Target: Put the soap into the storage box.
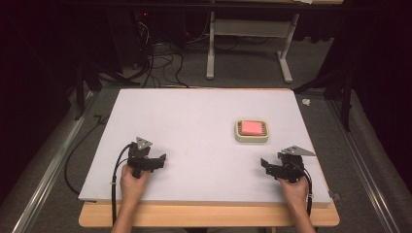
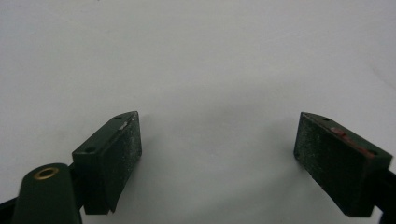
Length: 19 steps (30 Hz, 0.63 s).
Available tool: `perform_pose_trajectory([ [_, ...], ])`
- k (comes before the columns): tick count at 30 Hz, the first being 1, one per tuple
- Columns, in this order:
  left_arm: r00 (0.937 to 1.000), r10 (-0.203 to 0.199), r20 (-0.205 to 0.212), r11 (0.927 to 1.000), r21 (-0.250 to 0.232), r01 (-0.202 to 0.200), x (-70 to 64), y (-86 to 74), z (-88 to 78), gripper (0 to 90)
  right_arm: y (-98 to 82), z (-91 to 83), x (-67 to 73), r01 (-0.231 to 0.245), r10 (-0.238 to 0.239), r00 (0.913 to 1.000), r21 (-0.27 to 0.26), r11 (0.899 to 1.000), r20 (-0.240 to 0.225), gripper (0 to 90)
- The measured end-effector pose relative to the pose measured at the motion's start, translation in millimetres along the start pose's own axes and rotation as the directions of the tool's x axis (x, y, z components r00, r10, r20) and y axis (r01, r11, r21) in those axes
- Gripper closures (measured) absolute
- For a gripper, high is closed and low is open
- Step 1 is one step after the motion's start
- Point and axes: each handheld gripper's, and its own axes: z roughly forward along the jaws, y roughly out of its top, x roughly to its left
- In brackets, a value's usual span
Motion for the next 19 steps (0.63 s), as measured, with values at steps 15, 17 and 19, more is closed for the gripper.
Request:
perform_pose_trajectory([
  [15,1.0,0.0,-0.001,1.0,0.0,0.0,-0.1,-0.1,-0.1,15.5,-1.0,11.4,10.9,0.087,-0.091,0.9948,0.095,0.992,0.046,19.8],
  [17,1.0,0.0,-0.001,1.0,0.0,0.0,-0.1,-0.1,-0.1,15.5,-1.1,11.8,11.7,0.093,-0.098,0.9938,0.095,0.991,0.051,19.6],
  [19,1.0,0.0,-0.001,1.0,0.0,0.0,-0.1,-0.1,-0.1,15.5,-1.0,11.7,11.4,0.091,-0.096,0.9942,0.096,0.991,0.05,19.6],
])
